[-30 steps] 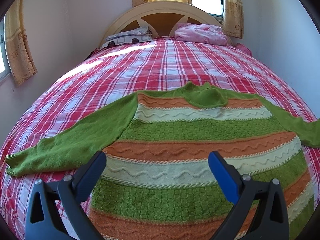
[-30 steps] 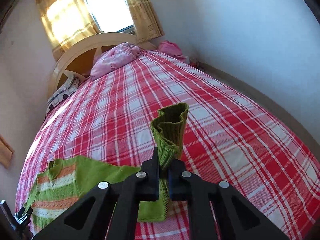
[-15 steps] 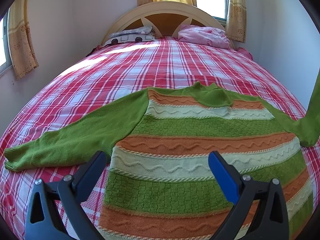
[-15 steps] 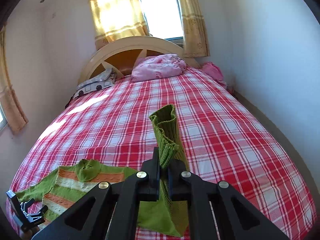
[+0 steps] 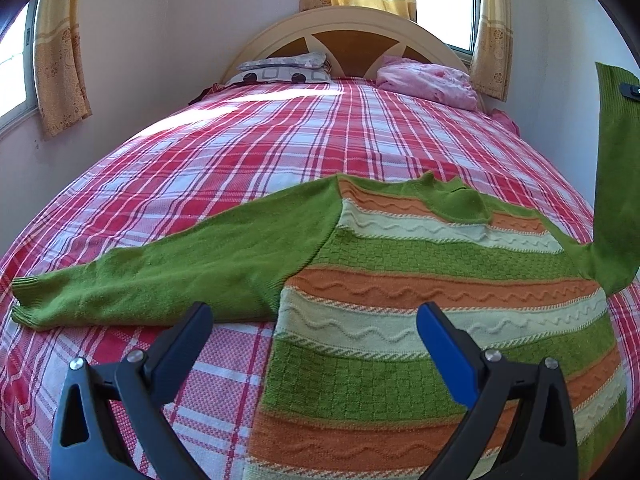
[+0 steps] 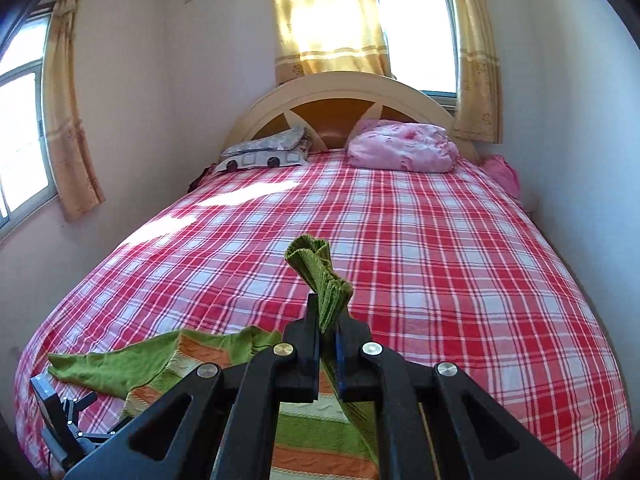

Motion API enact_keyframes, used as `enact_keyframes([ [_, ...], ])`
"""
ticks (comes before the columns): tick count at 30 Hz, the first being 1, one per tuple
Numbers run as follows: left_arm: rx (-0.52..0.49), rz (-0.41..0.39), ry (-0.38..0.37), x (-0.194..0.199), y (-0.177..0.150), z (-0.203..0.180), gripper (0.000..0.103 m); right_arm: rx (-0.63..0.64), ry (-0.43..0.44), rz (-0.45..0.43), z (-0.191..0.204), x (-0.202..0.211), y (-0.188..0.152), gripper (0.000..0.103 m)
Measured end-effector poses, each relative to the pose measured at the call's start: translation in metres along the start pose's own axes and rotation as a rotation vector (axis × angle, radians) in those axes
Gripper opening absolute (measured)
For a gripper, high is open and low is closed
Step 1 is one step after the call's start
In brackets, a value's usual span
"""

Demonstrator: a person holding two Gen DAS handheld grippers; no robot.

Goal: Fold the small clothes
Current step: 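Carry the sleeve across the sweater body and lay it down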

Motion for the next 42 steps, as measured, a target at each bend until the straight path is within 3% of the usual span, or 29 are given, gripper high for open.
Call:
enact_keyframes([
  [8, 0.016, 0.004, 0.029, 0.001, -0.004, 0.024, 0.103, 0.045, 0.134, 0.059, 0.089, -0.056, -0.032, 0.005],
  [14, 0.011, 0.012, 0.056, 0.000, -0.007, 0.030, 0.103, 0.033, 0.218, 0.165, 0.136, -0.112, -0.103, 0.005],
  [18, 0.015, 0.038, 0.055, -0.004, -0.006, 0.030, 0.103, 0.024, 0.354, 0.281, 0.157, -0.140, -0.158, 0.006],
  [20, 0.012, 0.057, 0.042, -0.006, -0.005, 0.028, 0.103, 0.050, 0.360, 0.325, 0.154, -0.140, -0.175, 0.014],
  [21, 0.005, 0.062, 0.044, -0.007, -0.004, 0.027, 0.103, 0.060, 0.356, 0.321, 0.149, -0.135, -0.178, 0.021],
  [23, -0.008, 0.061, 0.029, -0.005, -0.002, 0.023, 0.103, 0.051, 0.346, 0.289, 0.126, -0.117, -0.180, 0.058],
  [24, -0.013, 0.060, 0.031, -0.005, -0.001, 0.021, 0.103, 0.025, 0.354, 0.265, 0.110, -0.107, -0.179, 0.060],
  [26, -0.018, 0.061, 0.013, -0.005, 0.003, 0.015, 0.103, -0.024, 0.341, 0.238, 0.077, -0.090, -0.180, 0.060],
  [33, -0.026, 0.129, -0.079, -0.026, 0.013, -0.024, 0.102, -0.137, 0.168, 0.116, -0.036, -0.041, -0.194, 0.060],
  [37, -0.051, 0.184, -0.103, -0.052, 0.015, -0.047, 0.088, -0.228, 0.082, 0.051, -0.088, -0.025, -0.215, 0.061],
  [40, -0.044, 0.217, -0.113, -0.070, 0.013, -0.060, 0.078, -0.346, 0.083, 0.020, -0.115, -0.018, -0.224, 0.062],
  [42, -0.039, 0.237, -0.110, -0.081, 0.010, -0.066, 0.077, -0.395, 0.078, -0.010, -0.126, -0.014, -0.222, 0.063],
])
Point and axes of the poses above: each gripper's, at about its wrist camera, not at the fingertips, and x roughly against the way its jaws point, z to its left, y to its top, the point moved 6 cm from there along -x, roughly the way its jaws point, and after that the axes turned 1 degree about -y, right-handed, at the moved point
